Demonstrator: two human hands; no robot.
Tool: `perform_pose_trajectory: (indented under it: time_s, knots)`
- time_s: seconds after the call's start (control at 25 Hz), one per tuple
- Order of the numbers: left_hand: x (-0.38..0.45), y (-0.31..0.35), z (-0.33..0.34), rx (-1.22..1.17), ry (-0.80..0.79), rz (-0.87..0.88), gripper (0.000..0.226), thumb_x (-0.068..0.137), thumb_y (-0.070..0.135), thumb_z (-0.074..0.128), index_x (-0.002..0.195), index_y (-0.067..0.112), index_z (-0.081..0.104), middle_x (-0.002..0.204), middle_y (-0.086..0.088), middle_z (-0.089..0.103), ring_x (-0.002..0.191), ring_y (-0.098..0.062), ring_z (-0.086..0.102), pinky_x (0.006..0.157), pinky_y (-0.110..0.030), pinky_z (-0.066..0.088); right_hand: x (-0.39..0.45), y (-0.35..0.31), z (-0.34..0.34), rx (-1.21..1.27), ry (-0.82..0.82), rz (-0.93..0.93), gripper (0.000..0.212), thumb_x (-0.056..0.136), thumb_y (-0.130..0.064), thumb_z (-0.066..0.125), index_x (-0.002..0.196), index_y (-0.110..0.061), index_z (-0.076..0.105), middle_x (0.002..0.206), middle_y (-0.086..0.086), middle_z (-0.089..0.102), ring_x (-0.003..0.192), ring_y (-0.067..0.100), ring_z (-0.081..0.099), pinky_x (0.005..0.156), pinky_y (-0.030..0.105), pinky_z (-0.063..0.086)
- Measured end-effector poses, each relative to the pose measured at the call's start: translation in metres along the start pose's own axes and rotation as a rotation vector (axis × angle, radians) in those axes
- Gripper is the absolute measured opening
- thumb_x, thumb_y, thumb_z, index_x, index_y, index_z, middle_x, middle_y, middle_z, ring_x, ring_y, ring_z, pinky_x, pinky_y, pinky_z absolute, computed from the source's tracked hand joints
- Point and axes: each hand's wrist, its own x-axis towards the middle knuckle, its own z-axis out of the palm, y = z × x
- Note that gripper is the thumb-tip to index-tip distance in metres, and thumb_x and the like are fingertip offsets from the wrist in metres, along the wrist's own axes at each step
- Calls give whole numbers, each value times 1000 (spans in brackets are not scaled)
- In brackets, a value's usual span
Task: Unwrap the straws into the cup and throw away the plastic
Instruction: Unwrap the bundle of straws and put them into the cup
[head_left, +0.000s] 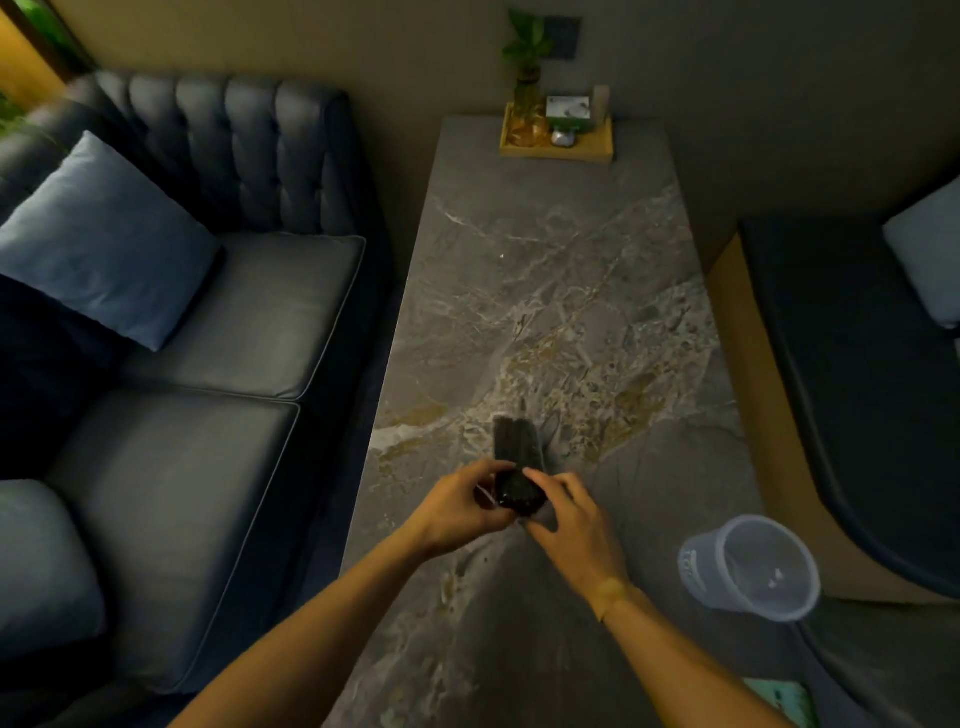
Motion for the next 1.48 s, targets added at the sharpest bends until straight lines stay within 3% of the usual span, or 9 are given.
perform_pose_trajectory:
  time_s: [0.32,0.48,0.6,0.76,0.88,1.04,1.16,1.32,1.48]
  knots:
    - [-66,27,-18,-139,22,182,39,77,50,73,114,39,63,93,3,71,78,-10,66,70,-25,54,-42,-41,-44,286,116,-77,36,71,-27,82,105,-24,70,101,-5,53,92,2,58,80,11,47]
    - [-85,24,-9,-138,129,191,31,83,62,58,87,32,66,74,9,64,64,-3,56,58,-21,45,-62,-56,-47,583,-14,74,36,71,-42,78,104,-30,68,104,-10,69,98,1,64,81,17,53]
    - [-91,14,7,-135,144,175,34,88,55,56,72,26,61,61,13,54,56,1,46,54,-17,37,-79,-57,-27,798,-101,208,33,72,-46,74,102,-33,68,100,-7,75,95,10,70,75,21,56]
    - [-96,-10,36,-62,82,52,39,92,51,53,81,14,64,70,-1,61,62,-13,54,62,-35,46,-101,-37,4,903,-176,340,36,79,-18,76,113,-24,65,105,1,76,98,15,71,77,22,56]
    - [-105,-21,58,48,138,37,32,92,50,54,117,29,55,105,4,61,83,-12,62,74,-36,55,-113,-17,23,929,-146,431,40,80,-7,74,117,-16,63,108,7,75,102,20,70,82,27,56]
    - [-114,-38,77,510,197,444,51,87,54,55,132,35,43,140,5,42,115,-11,51,84,-23,47,-115,5,37,976,-117,519,37,82,-4,71,117,-15,63,111,9,73,104,24,68,87,34,56]
    - [-114,-41,81,705,107,528,55,82,57,58,130,32,46,142,1,43,123,-19,48,90,-33,50,-113,16,35,1083,-227,549,44,81,5,66,120,-15,62,108,9,74,102,23,69,80,29,57]
    - [-109,-37,84,790,93,515,49,86,45,56,130,26,48,140,-5,49,122,-24,52,88,-37,54,-112,30,26,1102,-476,499,79,60,24,63,126,-20,55,119,14,68,107,27,65,73,33,56]
    - [-107,-33,89,799,139,545,42,88,41,56,124,21,57,135,-6,56,115,-25,57,81,-35,54,-112,35,25,993,-436,483,77,62,19,71,127,-18,53,118,13,69,109,27,65,88,42,56]
